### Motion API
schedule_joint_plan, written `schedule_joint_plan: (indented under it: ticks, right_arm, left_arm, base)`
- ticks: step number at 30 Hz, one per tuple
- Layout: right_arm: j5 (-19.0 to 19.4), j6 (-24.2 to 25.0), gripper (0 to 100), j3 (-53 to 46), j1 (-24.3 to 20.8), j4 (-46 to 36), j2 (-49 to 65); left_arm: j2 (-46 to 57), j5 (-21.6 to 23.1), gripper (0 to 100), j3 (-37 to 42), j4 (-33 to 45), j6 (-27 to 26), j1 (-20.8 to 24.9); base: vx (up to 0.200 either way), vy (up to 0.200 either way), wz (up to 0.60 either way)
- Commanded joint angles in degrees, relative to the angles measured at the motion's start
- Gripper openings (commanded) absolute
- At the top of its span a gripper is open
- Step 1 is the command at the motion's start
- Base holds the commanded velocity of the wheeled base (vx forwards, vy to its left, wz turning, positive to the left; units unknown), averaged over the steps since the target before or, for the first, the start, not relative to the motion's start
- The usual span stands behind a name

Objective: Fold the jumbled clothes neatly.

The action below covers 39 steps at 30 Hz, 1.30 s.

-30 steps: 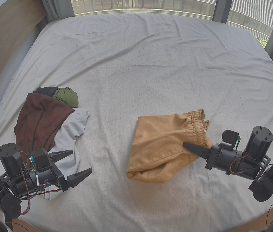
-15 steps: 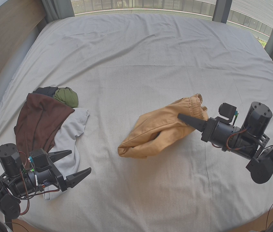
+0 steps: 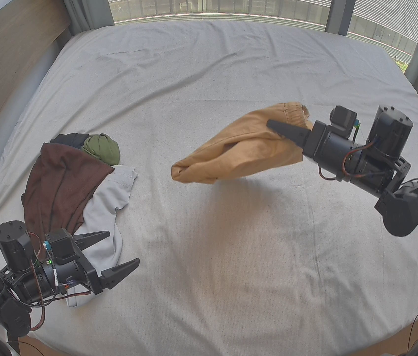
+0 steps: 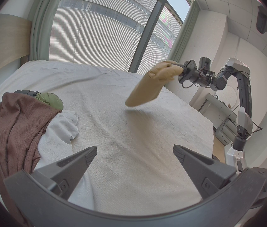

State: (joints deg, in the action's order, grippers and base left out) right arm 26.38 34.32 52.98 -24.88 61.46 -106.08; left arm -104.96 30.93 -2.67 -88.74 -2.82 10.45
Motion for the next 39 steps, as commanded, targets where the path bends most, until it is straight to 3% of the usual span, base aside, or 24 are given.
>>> schedule_joint_plan:
  ticks: [1, 18, 39]
  right_arm:
    - [0.07, 0.93, 0, 6.61, 0.89, -3.02, -1.41]
    - [0.07, 1.10, 0, 20.50, 0.97, -7.32, -9.85]
    - [-0.01, 1.81, 0, 58.64, 2.91, -20.95, -30.50]
  left_arm:
    - [-0.07, 0.01, 100, 0.03, -0.03, 0.00, 0.01]
    - [0.02, 0.01, 100, 0.47, 0.05, 0.09, 0.28]
    - [-0.16, 0.10, 100, 0.74, -0.03, 0.27, 0.45]
  base:
    - [0.000, 0.000, 0.00]
    - [0.000, 0.000, 0.00]
    - [0.000, 0.000, 0.00]
